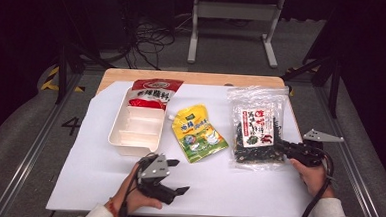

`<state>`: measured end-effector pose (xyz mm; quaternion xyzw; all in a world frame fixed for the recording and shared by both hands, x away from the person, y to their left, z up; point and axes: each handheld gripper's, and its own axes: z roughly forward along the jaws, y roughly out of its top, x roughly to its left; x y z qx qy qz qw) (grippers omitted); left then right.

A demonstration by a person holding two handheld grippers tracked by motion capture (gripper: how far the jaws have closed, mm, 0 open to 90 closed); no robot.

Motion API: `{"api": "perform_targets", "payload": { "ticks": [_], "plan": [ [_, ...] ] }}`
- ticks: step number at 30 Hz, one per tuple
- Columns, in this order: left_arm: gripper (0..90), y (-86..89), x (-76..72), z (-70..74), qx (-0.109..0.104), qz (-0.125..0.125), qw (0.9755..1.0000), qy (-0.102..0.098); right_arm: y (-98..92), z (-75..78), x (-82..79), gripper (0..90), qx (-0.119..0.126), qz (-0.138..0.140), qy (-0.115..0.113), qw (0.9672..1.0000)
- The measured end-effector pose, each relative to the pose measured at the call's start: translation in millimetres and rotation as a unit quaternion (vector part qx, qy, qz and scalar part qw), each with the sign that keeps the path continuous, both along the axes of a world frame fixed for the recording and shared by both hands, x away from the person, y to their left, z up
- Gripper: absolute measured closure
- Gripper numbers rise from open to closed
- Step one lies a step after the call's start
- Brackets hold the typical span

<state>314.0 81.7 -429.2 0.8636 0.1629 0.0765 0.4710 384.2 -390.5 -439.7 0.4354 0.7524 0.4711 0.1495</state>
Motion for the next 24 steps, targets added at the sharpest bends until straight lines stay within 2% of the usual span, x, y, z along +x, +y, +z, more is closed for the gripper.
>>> {"api": "perform_targets", "payload": {
  "ticks": [1, 4, 6, 7, 9, 11, 12, 13, 14, 15, 16, 17, 19, 22, 23, 24],
  "plan": [
    [16.0, -11.7, 7.0, 1.5, -0.001, -0.005, 1.0000, 0.004, 0.1, 0.1, -1.0, 72.5, -0.001, 0.001, -0.003, 1.0000],
    [15.3, -38.2, 27.6, 4.2, -0.013, 0.002, 0.9998, 0.011, 1.6, 0.0, -4.0, 72.5, -0.004, 0.008, -0.016, 0.9998],
    [14.4, -50.1, 40.4, 5.1, -0.008, 0.006, 0.9999, 0.009, 3.8, -0.8, -5.5, 72.4, -0.005, 0.018, -0.022, 0.9996],
    [14.4, -58.1, 51.2, 4.7, 0.000, 0.017, 0.9998, 0.007, 4.8, -1.1, -6.1, 72.3, -0.005, 0.019, -0.023, 0.9995],
    [14.3, -68.8, 70.7, 1.7, -0.026, 0.030, 0.9985, 0.038, 6.2, -0.8, -8.5, 72.2, -0.005, 0.020, -0.027, 0.9994],
    [13.8, -78.1, 82.8, -0.6, -0.032, 0.036, 0.9975, 0.051, 5.7, -1.0, -10.9, 72.3, -0.006, 0.023, -0.035, 0.9991],
    [13.8, -78.1, 82.8, -0.6, -0.032, 0.036, 0.9975, 0.051, 5.4, -1.4, -12.2, 72.3, -0.005, 0.024, -0.036, 0.9991],
    [13.8, -84.2, 88.3, -2.4, -0.034, 0.034, 0.9970, 0.060, 5.4, -1.4, -12.2, 72.3, -0.005, 0.024, -0.036, 0.9991],
    [13.7, -92.9, 94.6, -5.0, -0.028, 0.036, 0.9972, 0.059, 5.0, -2.2, -14.8, 72.4, -0.007, 0.027, -0.042, 0.9987],
    [13.8, -97.0, 97.7, -6.4, -0.026, 0.032, 0.9969, 0.067, 4.9, -2.1, -16.0, 72.4, -0.006, 0.028, -0.045, 0.9986],
    [13.1, -99.9, 100.2, -7.3, -0.028, 0.032, 0.9962, 0.076, 5.0, -1.8, -17.4, 72.4, -0.007, 0.030, -0.049, 0.9983],
    [13.1, -99.9, 100.2, -7.3, -0.028, 0.032, 0.9962, 0.076, 5.5, -1.7, -18.5, 72.5, -0.007, 0.033, -0.053, 0.9980],
    [13.3, -106.9, 107.4, -7.9, -0.041, 0.029, 0.9948, 0.089, 6.2, -1.7, -20.1, 72.4, -0.008, 0.041, -0.057, 0.9975],
    [14.2, -110.9, 109.8, -8.3, -0.041, 0.032, 0.9953, 0.082, 8.6, -1.9, -21.0, 72.4, -0.010, 0.046, -0.061, 0.9970],
    [14.0, -114.0, 113.3, -9.6, -0.045, 0.031, 0.9939, 0.096, 10.7, -1.5, -21.5, 72.3, -0.009, 0.049, -0.065, 0.9966],
    [14.1, -115.0, 114.8, -9.5, -0.052, 0.032, 0.9931, 0.100, 11.3, -1.5, -21.3, 72.3, -0.009, 0.052, -0.068, 0.9963]
  ]
}}
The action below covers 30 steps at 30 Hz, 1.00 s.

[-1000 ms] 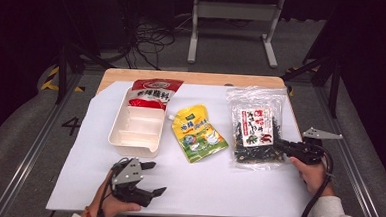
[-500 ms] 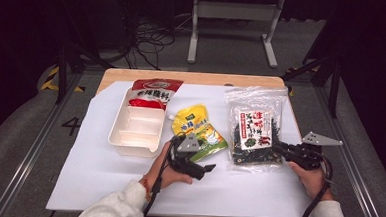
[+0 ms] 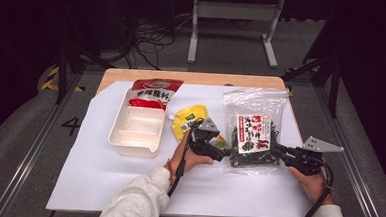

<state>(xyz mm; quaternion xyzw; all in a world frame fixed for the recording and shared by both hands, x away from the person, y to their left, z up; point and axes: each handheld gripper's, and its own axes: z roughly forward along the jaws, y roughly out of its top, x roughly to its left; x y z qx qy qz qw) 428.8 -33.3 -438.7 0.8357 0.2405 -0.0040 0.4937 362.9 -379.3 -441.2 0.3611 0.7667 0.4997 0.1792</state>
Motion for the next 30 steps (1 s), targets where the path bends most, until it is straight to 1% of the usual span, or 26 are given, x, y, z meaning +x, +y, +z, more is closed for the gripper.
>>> {"api": "perform_targets", "payload": {
  "ticks": [2, 3, 4, 5, 6, 8, 9, 11, 12, 14, 15, 16, 17, 18, 19, 20, 21, 22, 23, 24, 25, 26, 27, 28, 29, 30],
  "plan": [
    [16.6, -1.2, 1.2, 2.6, -0.010, -0.004, 0.9999, 0.000, 3.2, 0.3, -0.3, 72.1, 0.000, 0.007, -0.001, 1.0000],
    [17.5, -1.2, 1.2, 2.6, -0.010, -0.004, 0.9999, 0.000, 3.2, 0.3, -0.3, 72.1, 0.000, 0.007, -0.001, 1.0000],
    [18.2, -1.3, 0.0, 6.2, -0.021, -0.009, 0.9997, -0.002, 6.4, 0.6, -0.7, 72.0, -0.002, 0.012, -0.005, 0.9999],
    [19.6, -1.3, 0.0, 6.2, -0.021, -0.009, 0.9997, -0.002, 6.4, 0.6, -0.7, 72.0, -0.002, 0.012, -0.005, 0.9999],
    [20.8, -1.3, -0.9, 7.7, -0.023, -0.010, 0.9997, -0.005, 10.2, 1.4, -1.5, 71.9, -0.003, 0.018, -0.007, 0.9998],
    [23.4, -0.4, -1.8, 9.6, -0.035, -0.014, 0.9993, -0.003, 13.6, 2.4, -2.4, 71.8, -0.001, 0.023, -0.009, 0.9997],
    [23.4, -0.1, -2.9, 10.7, -0.038, -0.016, 0.9991, -0.003, 13.6, 2.4, -2.4, 71.8, -0.001, 0.023, -0.009, 0.9997],
    [24.8, 0.8, -5.1, 13.0, -0.041, -0.019, 0.9989, -0.007, 18.8, 3.8, -4.0, 71.8, 0.000, 0.031, -0.012, 0.9994],
    [27.8, 2.9, -7.1, 15.6, -0.051, -0.029, 0.9983, -0.010, 20.9, 4.2, -4.6, 71.8, -0.001, 0.034, -0.013, 0.9993],
    [34.7, 7.1, -9.4, 19.1, -0.055, -0.035, 0.9977, -0.019, 29.5, 6.4, -6.9, 71.9, -0.008, 0.041, -0.017, 0.9990],
    [38.4, 7.1, -9.4, 19.1, -0.055, -0.035, 0.9977, -0.019, 29.5, 6.4, -6.9, 71.9, -0.008, 0.041, -0.017, 0.9990],
    [43.0, 14.8, -9.9, 22.6, -0.065, -0.036, 0.9970, -0.022, 35.3, 9.0, -7.5, 72.7, 0.013, 0.038, -0.005, 0.9992],
    [49.6, 19.5, -10.1, 24.6, -0.072, -0.036, 0.9964, -0.029, 38.6, 10.7, -8.2, 72.7, 0.016, 0.040, -0.003, 0.9991],
    [53.6, 24.4, -10.0, 26.8, -0.084, -0.041, 0.9953, -0.028, 42.6, 12.5, -9.3, 72.7, 0.013, 0.043, -0.003, 0.9990],
    [58.5, 29.2, -10.4, 29.1, -0.100, -0.050, 0.9934, -0.025, 46.4, 13.9, -10.5, 72.7, 0.008, 0.044, -0.005, 0.9990],
    [65.6, 32.6, -12.4, 31.9, -0.108, -0.061, 0.9918, -0.032, 49.8, 14.9, -11.4, 72.8, 0.003, 0.043, -0.006, 0.9990],
    [69.4, 32.6, -12.4, 31.9, -0.108, -0.061, 0.9918, -0.032, 49.8, 14.9, -11.4, 72.8, 0.003, 0.043, -0.006, 0.9990],
    [69.4, 33.9, -15.8, 35.1, -0.104, -0.066, 0.9914, -0.044, 52.9, 15.5, -12.2, 72.4, -0.003, 0.044, -0.009, 0.9990],
    [73.9, 36.2, -22.1, 40.7, -0.100, -0.077, 0.9905, -0.052, 58.2, 17.4, -14.0, 71.0, -0.011, 0.043, -0.015, 0.9989],
    [75.0, 37.3, -24.8, 43.1, -0.098, -0.078, 0.9903, -0.060, 60.2, 18.3, -14.8, 69.8, -0.013, 0.042, -0.018, 0.9989],
    [75.3, 38.8, -26.7, 44.8, -0.101, -0.081, 0.9898, -0.060, 61.4, 19.4, -15.3, 67.3, -0.016, 0.041, -0.020, 0.9988],
    [75.7, 38.8, -26.7, 44.8, -0.101, -0.081, 0.9898, -0.060, 62.4, 20.6, -16.1, 65.5, -0.015, 0.039, -0.023, 0.9989],
    [75.7, 40.6, -27.5, 46.0, -0.104, -0.082, 0.9893, -0.062, 63.2, 21.8, -17.0, 63.3, -0.013, 0.040, -0.025, 0.9988],
    [75.8, 43.0, -28.2, 47.3, -0.104, -0.079, 0.9895, -0.063, 64.3, 22.8, -17.7, 59.0, -0.014, 0.039, -0.027, 0.9988],
    [75.8, 44.7, -29.0, 48.6, -0.107, -0.078, 0.9893, -0.062, 64.3, 22.8, -17.7, 59.0, -0.014, 0.039, -0.027, 0.9988],
    [76.1, 47.3, -31.2, 51.8, -0.103, -0.083, 0.9887, -0.070, 65.5, 24.3, -18.5, 54.4, -0.006, 0.039, -0.026, 0.9989]
  ]
}}
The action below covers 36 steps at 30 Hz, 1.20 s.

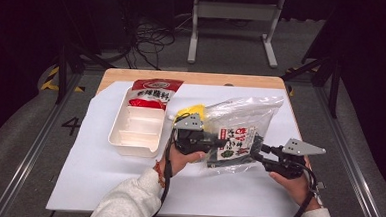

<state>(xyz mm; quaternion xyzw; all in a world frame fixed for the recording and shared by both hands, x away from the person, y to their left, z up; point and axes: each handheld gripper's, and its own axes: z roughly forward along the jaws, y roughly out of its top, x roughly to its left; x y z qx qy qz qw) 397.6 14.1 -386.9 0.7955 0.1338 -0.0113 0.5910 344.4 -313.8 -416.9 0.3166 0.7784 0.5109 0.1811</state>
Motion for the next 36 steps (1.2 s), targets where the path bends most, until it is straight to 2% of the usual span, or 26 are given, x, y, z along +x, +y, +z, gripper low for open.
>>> {"api": "perform_targets", "payload": {
  "ticks": [4, 7, 9, 10, 11, 14, 21, 27, 32, 33, 36],
  "plan": [
    [76.5, 3.8, -1.6, 4.0, 0.011, 0.011, 0.9998, -0.014, 1.5, 1.0, -0.9, 48.8, -0.004, 0.002, -0.001, 1.0000],
    [76.6, 7.7, -2.1, 5.2, 0.006, 0.009, 0.9999, -0.010, 2.6, 1.5, -1.7, 46.7, -0.006, 0.000, 0.001, 1.0000],
    [76.6, 8.5, -2.2, 6.1, 0.012, 0.013, 0.9996, -0.019, 3.3, 1.6, -2.0, 44.2, -0.011, -0.004, 0.001, 0.9999],
    [76.6, 8.6, -2.3, 6.6, 0.018, 0.014, 0.9995, -0.022, 3.4, 1.6, -2.1, 44.0, -0.012, -0.004, 0.002, 0.9999],
    [76.7, 8.5, -3.5, 6.9, 0.014, 0.017, 0.9996, -0.018, 3.2, 1.4, -2.3, 43.6, -0.013, -0.004, 0.003, 0.9999],
    [76.6, 9.6, -4.6, 10.1, 0.018, 0.021, 0.9991, -0.032, 2.1, 0.9, -3.7, 42.3, -0.019, -0.006, 0.003, 0.9998],
    [76.7, 18.8, -8.7, 21.4, 0.022, 0.033, 0.9980, -0.050, -5.5, 0.6, -8.2, 40.4, -0.020, -0.008, 0.009, 0.9997],
    [76.7, 45.2, -11.2, 33.7, 0.016, 0.058, 0.9963, -0.061, -7.0, -1.7, -10.3, 37.5, -0.028, -0.007, 0.015, 0.9995],
    [76.7, 74.7, -11.1, 47.3, 0.017, 0.085, 0.9931, -0.079, -6.7, -2.1, -10.8, 35.5, -0.038, -0.010, 0.013, 0.9992],
    [76.7, 74.7, -11.1, 47.3, 0.017, 0.085, 0.9931, -0.079, -6.7, -2.1, -10.8, 35.5, -0.038, -0.010, 0.013, 0.9992],
    [76.7, 100.9, -10.5, 58.4, 0.013, 0.111, 0.9895, -0.092, -5.4, -3.9, -9.6, 35.0, -0.043, -0.013, 0.018, 0.9988]
  ]
}}
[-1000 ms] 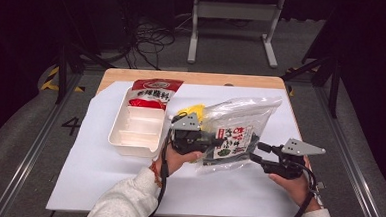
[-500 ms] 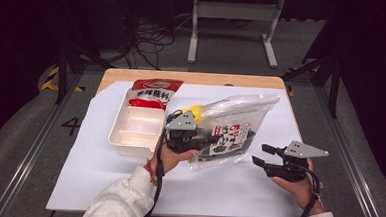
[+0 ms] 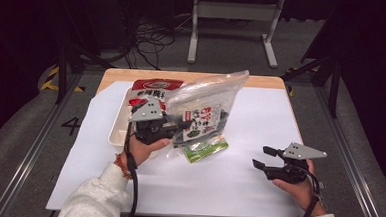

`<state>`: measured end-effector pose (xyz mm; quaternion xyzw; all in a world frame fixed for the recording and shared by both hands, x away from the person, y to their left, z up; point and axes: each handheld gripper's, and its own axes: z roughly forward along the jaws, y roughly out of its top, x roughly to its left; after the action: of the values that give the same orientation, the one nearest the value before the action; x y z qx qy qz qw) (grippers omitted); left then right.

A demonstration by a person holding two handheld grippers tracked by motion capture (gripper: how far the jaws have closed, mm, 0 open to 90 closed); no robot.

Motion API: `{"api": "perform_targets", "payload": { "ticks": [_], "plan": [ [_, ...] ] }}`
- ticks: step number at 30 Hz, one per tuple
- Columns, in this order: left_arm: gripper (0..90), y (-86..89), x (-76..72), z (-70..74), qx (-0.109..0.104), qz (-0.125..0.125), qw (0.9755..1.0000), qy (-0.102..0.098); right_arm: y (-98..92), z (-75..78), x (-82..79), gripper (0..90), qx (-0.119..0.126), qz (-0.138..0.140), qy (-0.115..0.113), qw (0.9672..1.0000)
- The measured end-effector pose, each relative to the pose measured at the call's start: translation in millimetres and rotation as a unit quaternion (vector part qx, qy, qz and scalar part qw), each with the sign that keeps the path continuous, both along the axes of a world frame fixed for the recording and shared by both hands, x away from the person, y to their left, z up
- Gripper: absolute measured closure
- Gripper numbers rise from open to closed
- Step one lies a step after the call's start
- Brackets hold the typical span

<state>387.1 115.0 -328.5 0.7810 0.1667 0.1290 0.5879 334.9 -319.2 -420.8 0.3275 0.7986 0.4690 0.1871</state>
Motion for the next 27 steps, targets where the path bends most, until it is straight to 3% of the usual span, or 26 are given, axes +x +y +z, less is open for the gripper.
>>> {"api": "perform_targets", "payload": {
  "ticks": [8, 12, 18, 27],
  "plan": [
    [76.7, 40.0, 1.0, 12.6, -0.008, 0.041, 0.9990, -0.015, 3.5, -2.8, 1.4, 34.9, -0.014, 0.003, 0.005, 0.9999],
    [76.6, 61.8, 2.5, 17.1, -0.009, 0.067, 0.9973, -0.028, 4.6, -3.9, 2.0, 34.4, -0.017, 0.004, 0.006, 0.9998],
    [76.6, 82.4, 8.8, 14.9, 0.003, 0.087, 0.9957, -0.033, 4.8, -5.1, 2.9, 31.9, -0.020, 0.002, 0.009, 0.9998],
    [76.6, 105.0, 19.6, 6.1, 0.018, 0.126, 0.9913, -0.033, 8.8, -6.7, 2.6, 30.3, -0.027, 0.008, 0.010, 0.9996]
  ]
}}
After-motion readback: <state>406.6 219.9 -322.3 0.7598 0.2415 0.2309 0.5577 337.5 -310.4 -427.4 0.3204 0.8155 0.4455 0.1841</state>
